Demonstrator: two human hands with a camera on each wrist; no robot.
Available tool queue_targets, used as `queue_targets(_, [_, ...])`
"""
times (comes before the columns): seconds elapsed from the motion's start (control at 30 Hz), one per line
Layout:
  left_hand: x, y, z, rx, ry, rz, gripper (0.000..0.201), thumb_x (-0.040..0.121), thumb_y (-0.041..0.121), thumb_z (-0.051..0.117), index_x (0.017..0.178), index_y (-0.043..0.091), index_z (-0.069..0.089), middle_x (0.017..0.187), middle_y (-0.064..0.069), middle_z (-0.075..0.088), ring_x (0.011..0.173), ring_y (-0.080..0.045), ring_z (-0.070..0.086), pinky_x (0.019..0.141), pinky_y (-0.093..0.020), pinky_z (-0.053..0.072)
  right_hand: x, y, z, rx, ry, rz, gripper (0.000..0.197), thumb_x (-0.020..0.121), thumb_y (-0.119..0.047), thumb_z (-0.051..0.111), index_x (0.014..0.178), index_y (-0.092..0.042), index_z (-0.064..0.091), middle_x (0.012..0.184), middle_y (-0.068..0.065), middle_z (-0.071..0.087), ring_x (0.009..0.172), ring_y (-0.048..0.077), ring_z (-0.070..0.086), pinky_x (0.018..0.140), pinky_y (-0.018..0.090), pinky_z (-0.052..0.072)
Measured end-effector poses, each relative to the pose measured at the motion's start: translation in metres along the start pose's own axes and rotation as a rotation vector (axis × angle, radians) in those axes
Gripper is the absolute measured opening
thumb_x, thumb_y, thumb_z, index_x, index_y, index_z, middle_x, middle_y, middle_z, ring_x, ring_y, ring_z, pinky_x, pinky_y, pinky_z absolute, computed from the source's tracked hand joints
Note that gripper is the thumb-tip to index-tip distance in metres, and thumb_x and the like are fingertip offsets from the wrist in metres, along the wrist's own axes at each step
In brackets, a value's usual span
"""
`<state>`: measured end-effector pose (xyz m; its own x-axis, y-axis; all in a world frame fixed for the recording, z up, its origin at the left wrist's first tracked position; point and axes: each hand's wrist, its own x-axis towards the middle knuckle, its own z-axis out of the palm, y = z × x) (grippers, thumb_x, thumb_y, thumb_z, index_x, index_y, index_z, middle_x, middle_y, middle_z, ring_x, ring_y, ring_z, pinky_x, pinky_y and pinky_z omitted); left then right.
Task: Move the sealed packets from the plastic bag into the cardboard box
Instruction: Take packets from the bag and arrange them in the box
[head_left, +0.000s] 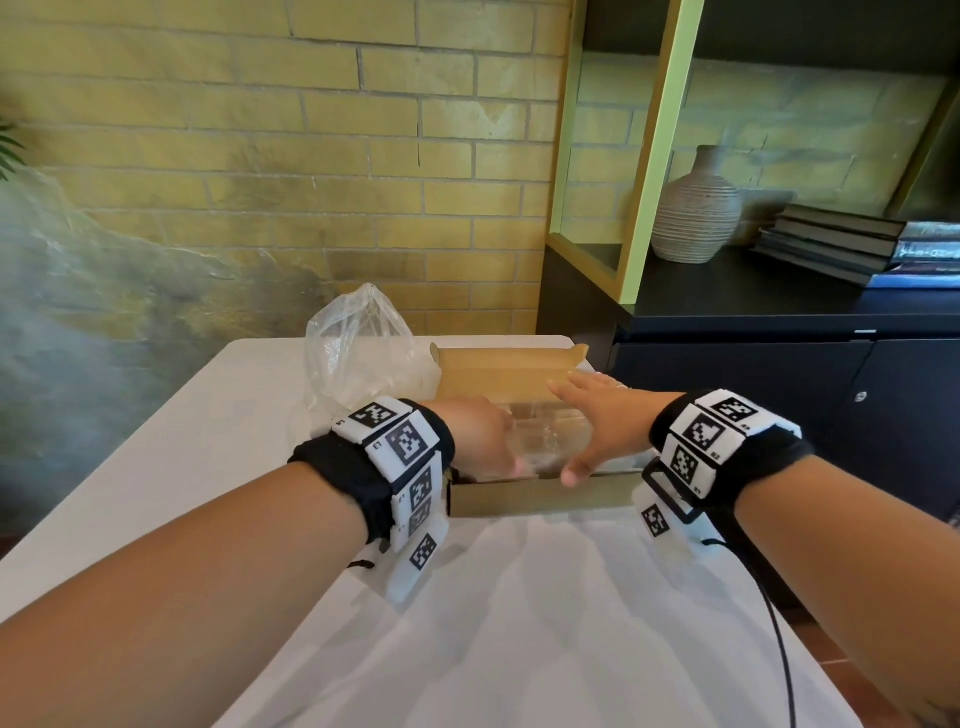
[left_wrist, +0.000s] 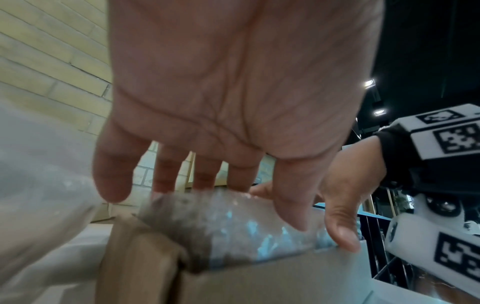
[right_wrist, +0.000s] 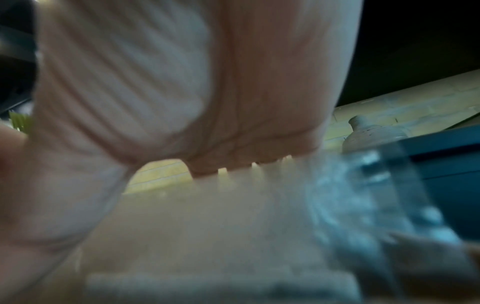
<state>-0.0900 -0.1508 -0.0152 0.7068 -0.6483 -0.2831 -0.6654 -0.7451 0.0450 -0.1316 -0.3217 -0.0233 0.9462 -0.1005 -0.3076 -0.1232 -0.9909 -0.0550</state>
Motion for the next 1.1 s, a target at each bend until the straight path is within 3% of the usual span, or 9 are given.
queue_targets(0.13, [0.003,-0.006,0.001,0.002,-0.002,-0.046,0.058,0.096,0.036,0.043,0.147,0.014,0.027,0.151,-0.008,0.029,0.133,-0.027,0.037,0.104,-0.036,0.036,-0.002,-0.005,-0.001,0.056,-0.073,0.005,0.095,0.078,-0.049,0.067,0.15,-0.023,0.012,0.155,0.001,0.024,0.141,0.022,0.025,0.115,0.037,0.021])
queue_targets(0.33, [0.004,-0.012,0.01,-0.174,0.228,-0.066,0.053,0.089,0.014,0.049,0.14,0.016,0.035,0.143,-0.007,0.032,0.132,-0.03,0.03,0.103,-0.038,0.034,-0.014,-0.005,-0.009,-0.006,0.247,-0.042,0.071,0.079,-0.027,0.071,0.141,-0.022,0.036,0.14,0.001,0.041,0.128,0.022,0.04,0.107,0.036,0.034])
queue_targets(0.4, [-0.001,-0.011,0.011,-0.224,0.402,0.003,0.04,0.085,0.009,0.052,0.124,0.016,0.049,0.127,-0.005,0.042,0.119,-0.024,0.037,0.092,-0.029,0.036,-0.022,-0.007,-0.011,0.025,0.325,-0.084,0.05,0.078,-0.024,0.072,0.123,-0.023,0.051,0.112,-0.004,0.05,0.106,0.016,0.049,0.088,0.027,0.043])
queue_targets(0.47, [-0.006,-0.008,0.013,-0.235,0.481,0.08,0.019,0.084,0.004,0.051,0.098,0.016,0.056,0.105,-0.002,0.048,0.099,-0.02,0.044,0.077,-0.021,0.035,-0.031,-0.012,-0.008,0.029,0.342,-0.149,0.026,0.082,-0.02,0.068,0.104,-0.023,0.056,0.09,-0.008,0.05,0.087,0.013,0.05,0.067,0.016,0.038])
queue_targets(0.53, [-0.01,-0.007,0.016,-0.207,0.435,0.131,0.018,0.085,0.0,0.048,0.08,0.017,0.054,0.086,0.003,0.049,0.084,-0.017,0.047,0.062,-0.017,0.032,-0.038,-0.018,-0.004,-0.012,0.273,-0.202,0.016,0.086,-0.017,0.061,0.102,-0.021,0.061,0.09,-0.007,0.056,0.08,0.009,0.049,0.061,0.01,0.033])
queue_targets(0.67, [-0.009,-0.011,0.021,-0.121,0.364,0.127,0.024,0.082,-0.005,0.045,0.082,0.016,0.057,0.087,0.002,0.052,0.082,-0.018,0.049,0.063,-0.019,0.034,-0.039,-0.019,0.002,-0.077,0.122,-0.162,0.027,0.09,-0.008,0.053,0.112,-0.018,0.065,0.114,-0.002,0.061,0.091,0.006,0.046,0.08,0.015,0.035])
queue_targets(0.87, [-0.012,-0.014,0.019,-0.041,0.455,0.087,0.026,0.084,-0.001,0.047,0.094,0.009,0.068,0.105,-0.005,0.054,0.098,-0.024,0.053,0.073,-0.026,0.04,-0.044,-0.011,0.0,-0.069,0.054,-0.088,0.032,0.09,-0.011,0.05,0.116,-0.02,0.066,0.118,-0.005,0.063,0.103,0.012,0.055,0.092,0.022,0.042])
queue_targets(0.97, [-0.01,-0.007,0.023,-0.071,0.353,0.16,0.02,0.085,0.007,0.049,0.086,0.007,0.069,0.091,-0.006,0.065,0.088,-0.023,0.06,0.068,-0.024,0.045,-0.043,-0.009,0.005,-0.091,0.014,-0.067,0.035,0.09,-0.014,0.05,0.122,-0.021,0.061,0.122,-0.005,0.061,0.107,0.014,0.055,0.088,0.02,0.041])
queue_targets(1.1, [-0.006,-0.005,0.025,-0.102,0.17,0.184,0.018,0.085,0.018,0.053,0.068,0.016,0.057,0.065,0.003,0.05,0.062,-0.014,0.046,0.054,-0.019,0.032,-0.039,-0.008,0.01,-0.119,-0.007,-0.062,0.038,0.09,-0.016,0.049,0.128,-0.021,0.057,0.123,-0.001,0.059,0.109,0.017,0.054,0.092,0.024,0.044])
